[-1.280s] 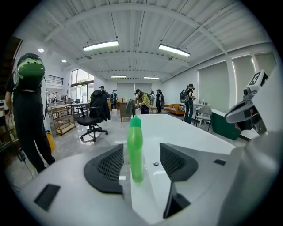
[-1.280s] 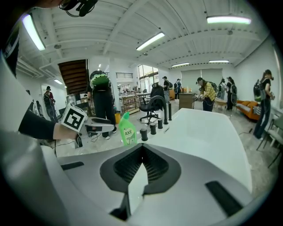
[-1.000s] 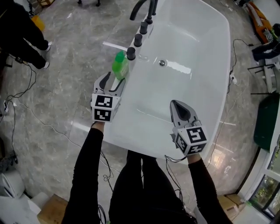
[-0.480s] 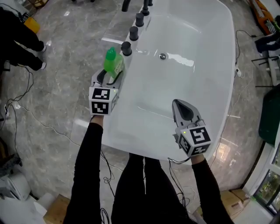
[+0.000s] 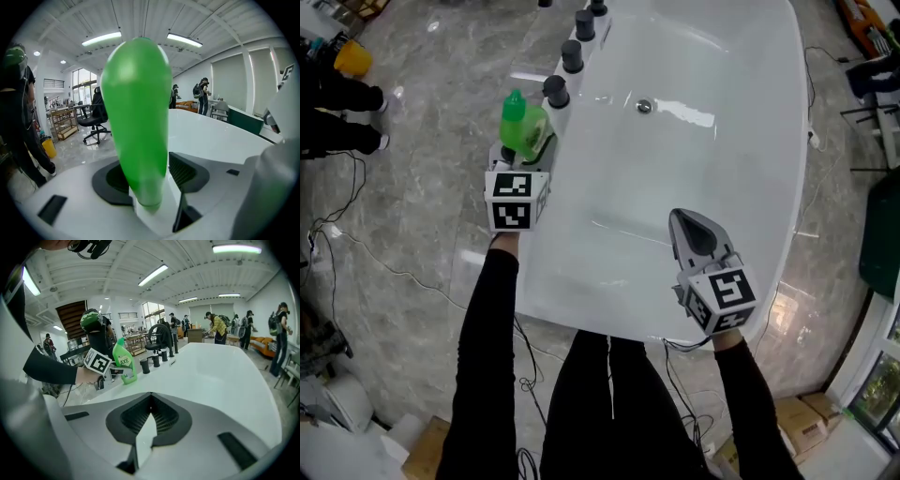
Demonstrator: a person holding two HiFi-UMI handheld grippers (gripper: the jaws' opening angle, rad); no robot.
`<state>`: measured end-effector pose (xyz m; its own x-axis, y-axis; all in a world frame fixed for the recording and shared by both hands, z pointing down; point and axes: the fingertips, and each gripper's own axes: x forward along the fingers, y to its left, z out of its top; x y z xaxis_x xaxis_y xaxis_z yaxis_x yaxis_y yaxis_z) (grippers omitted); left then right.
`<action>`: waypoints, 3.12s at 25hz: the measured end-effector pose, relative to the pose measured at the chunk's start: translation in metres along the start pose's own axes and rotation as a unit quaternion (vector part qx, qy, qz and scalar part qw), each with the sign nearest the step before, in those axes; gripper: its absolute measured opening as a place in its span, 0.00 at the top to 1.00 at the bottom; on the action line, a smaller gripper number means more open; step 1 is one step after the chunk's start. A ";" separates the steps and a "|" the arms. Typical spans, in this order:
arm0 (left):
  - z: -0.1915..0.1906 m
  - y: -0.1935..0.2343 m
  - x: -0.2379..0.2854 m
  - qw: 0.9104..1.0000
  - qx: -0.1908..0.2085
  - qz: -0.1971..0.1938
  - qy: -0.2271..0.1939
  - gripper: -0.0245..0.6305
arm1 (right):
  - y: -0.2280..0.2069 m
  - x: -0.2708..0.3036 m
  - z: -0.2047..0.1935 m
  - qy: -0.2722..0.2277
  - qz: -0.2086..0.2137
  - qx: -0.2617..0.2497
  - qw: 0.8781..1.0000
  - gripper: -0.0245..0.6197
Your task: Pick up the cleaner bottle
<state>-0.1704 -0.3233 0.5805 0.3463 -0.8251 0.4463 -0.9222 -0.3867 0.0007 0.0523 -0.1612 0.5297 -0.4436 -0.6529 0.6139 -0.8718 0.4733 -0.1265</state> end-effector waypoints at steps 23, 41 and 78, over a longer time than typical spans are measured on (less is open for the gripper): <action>0.003 -0.001 0.000 0.999 0.004 -0.006 -0.037 0.67 | 0.007 0.024 -0.004 0.009 0.009 -0.011 1.000 0.96; 0.057 -0.040 -0.030 0.996 0.035 -0.054 -0.067 0.67 | 0.003 0.004 0.026 -0.015 -0.002 -0.007 1.000 0.96; 0.109 -0.215 -0.168 0.983 0.053 -0.159 -0.079 0.67 | -0.028 -0.140 0.047 -0.087 -0.070 -0.006 0.994 0.96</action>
<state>-0.0113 -0.1459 0.4081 0.6441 -0.7059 0.2947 -0.7429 -0.6691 0.0206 0.1290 -0.1108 0.4105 -0.3479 -0.8046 0.4813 -0.9255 0.3766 -0.0395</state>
